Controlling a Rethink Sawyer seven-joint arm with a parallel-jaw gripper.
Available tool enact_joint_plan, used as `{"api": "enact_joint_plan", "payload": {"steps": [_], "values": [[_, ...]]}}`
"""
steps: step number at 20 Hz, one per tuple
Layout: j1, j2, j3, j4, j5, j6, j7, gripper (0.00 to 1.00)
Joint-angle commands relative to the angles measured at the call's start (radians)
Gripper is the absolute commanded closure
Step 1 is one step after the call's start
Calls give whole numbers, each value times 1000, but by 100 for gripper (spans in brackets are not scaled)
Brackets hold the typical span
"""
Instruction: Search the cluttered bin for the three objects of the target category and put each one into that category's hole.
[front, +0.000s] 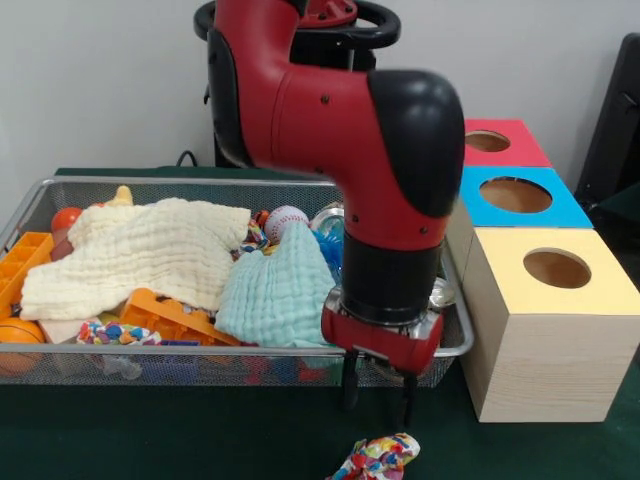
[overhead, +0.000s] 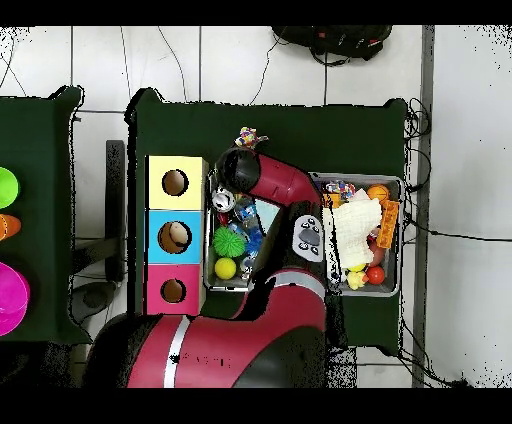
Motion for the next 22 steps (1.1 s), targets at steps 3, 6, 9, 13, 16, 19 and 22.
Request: {"api": "enact_joint_plan", "payload": {"steps": [3,6,9,13,16,19,22], "values": [[21,82,32,-12,-19,12,144,0],[1,78,54,9,-26,-7,127,0],[-13,75,69,18,-27,-11,116,0],[-16,61,72,25,-22,6,117,0],[-37,53,93,29,-22,15,97,0],[-39,37,86,-14,-7,130,90,0],[-30,23,59,-119,9,300,113,0]]}}
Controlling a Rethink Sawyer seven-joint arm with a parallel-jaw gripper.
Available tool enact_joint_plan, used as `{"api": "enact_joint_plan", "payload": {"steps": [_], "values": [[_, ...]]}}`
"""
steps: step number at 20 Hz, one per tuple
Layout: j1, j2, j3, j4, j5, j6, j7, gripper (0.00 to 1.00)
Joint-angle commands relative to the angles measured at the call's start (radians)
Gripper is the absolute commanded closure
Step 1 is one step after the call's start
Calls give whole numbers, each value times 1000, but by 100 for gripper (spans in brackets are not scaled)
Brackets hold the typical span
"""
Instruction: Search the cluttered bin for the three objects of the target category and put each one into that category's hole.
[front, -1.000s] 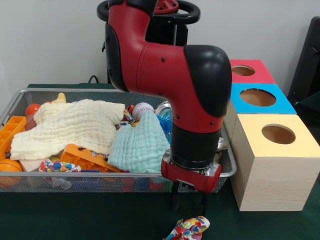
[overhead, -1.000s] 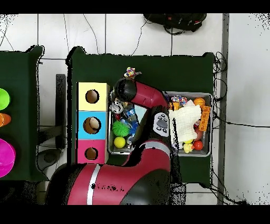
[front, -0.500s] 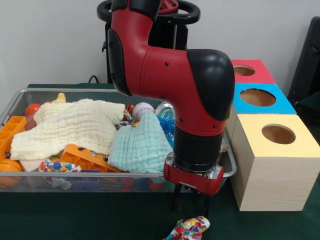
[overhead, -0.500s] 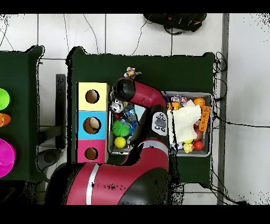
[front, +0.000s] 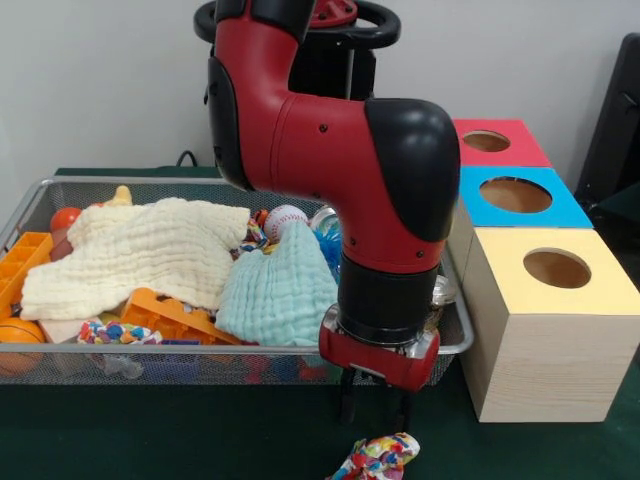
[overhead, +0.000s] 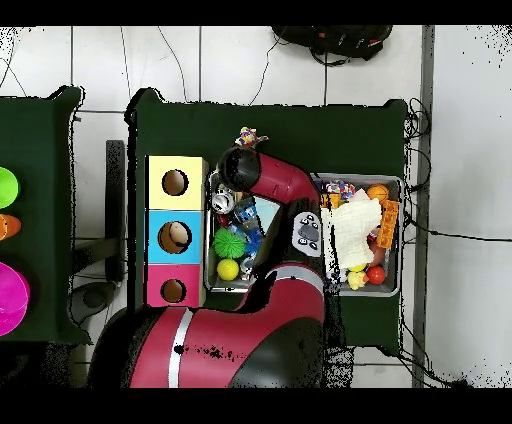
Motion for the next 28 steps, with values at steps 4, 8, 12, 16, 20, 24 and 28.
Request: {"api": "enact_joint_plan", "payload": {"steps": [4,8,12,16,20,24,28], "values": [[-13,42,12,-314,10,539,172,0],[-16,74,6,-389,1,596,175,0],[-19,69,11,-378,-4,582,175,0],[-29,68,19,-379,-3,577,174,0],[-31,61,20,-378,-3,584,176,0],[-26,56,23,-363,-4,567,179,0],[-29,49,29,-343,-4,556,172,0]]}}
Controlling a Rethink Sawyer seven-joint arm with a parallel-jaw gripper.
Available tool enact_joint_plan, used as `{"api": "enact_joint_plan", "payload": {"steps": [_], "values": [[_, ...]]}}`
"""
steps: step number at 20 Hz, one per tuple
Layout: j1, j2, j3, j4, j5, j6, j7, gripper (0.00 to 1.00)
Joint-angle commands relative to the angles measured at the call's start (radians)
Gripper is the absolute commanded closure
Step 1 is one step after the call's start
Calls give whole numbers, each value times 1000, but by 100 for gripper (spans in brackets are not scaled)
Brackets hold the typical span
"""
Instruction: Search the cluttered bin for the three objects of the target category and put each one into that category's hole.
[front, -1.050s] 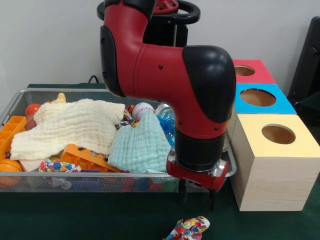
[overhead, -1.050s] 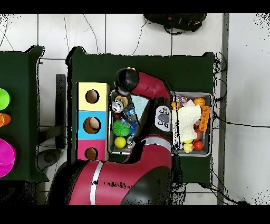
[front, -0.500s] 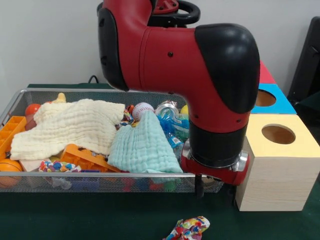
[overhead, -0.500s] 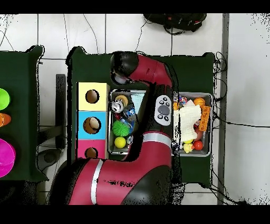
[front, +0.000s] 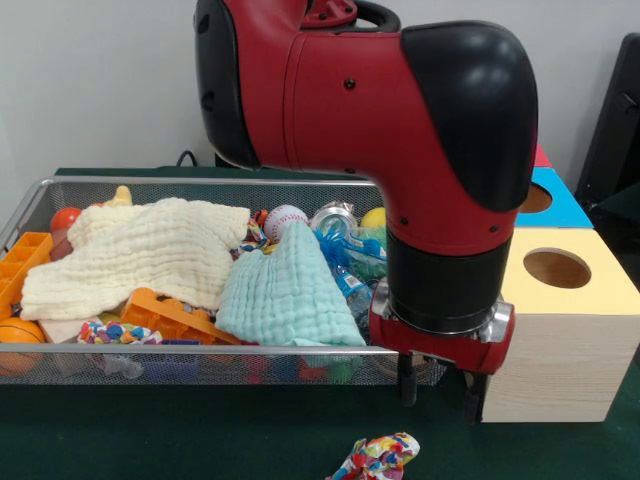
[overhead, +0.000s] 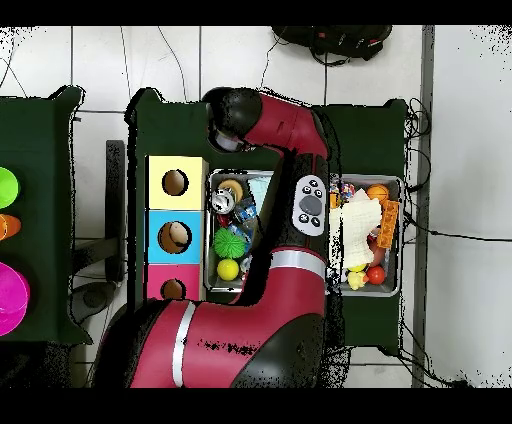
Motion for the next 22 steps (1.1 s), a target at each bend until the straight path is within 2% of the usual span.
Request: {"api": "enact_joint_plan", "payload": {"steps": [1,5,8,12,14,22], "values": [[-30,10,41,42,-2,15,172,0],[-36,16,49,50,-5,-11,158,0],[-57,48,56,20,-32,-35,85,0],[-81,46,88,100,-64,-186,7,0],[-84,37,96,128,-63,-214,6,0],[-85,39,94,123,-50,-198,26,0]]}}
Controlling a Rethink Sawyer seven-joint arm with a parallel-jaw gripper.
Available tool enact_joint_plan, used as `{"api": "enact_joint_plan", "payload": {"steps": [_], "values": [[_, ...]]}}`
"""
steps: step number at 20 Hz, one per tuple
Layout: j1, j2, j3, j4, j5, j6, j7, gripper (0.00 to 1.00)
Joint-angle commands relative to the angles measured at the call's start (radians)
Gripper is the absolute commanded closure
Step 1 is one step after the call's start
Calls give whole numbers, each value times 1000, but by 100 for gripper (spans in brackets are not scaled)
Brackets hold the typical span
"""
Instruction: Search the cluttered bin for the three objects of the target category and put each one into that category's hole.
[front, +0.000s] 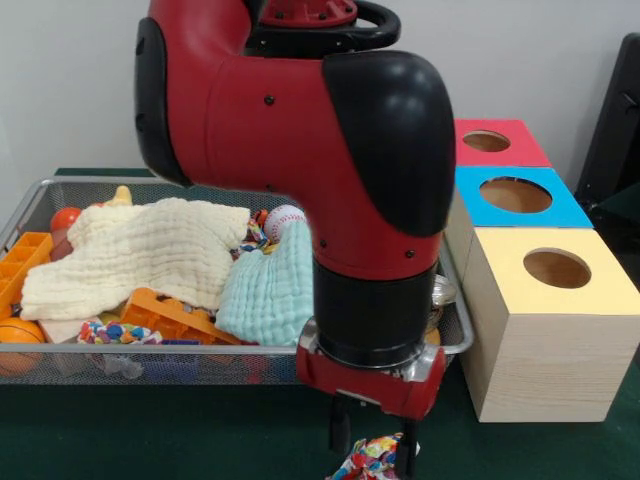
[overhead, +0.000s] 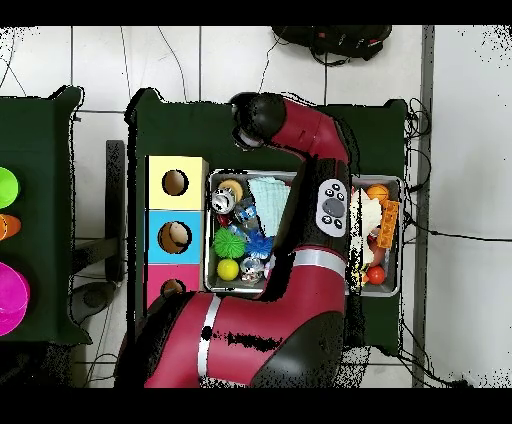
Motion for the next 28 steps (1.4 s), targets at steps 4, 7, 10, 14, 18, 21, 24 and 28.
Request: {"api": "enact_joint_plan", "payload": {"steps": [4,7,10,14,18,21,24,28], "values": [[-28,5,95,142,-46,-29,24,0],[-19,6,88,154,-52,-40,34,0],[-6,-9,92,192,-44,-42,56,0],[-8,-19,101,204,-38,-27,51,0],[-9,-17,102,198,-39,-15,46,0],[-14,-18,112,213,-44,-36,30,0],[-13,-10,113,206,-50,-33,21,0],[-11,-23,113,238,-59,-71,23,0]]}}
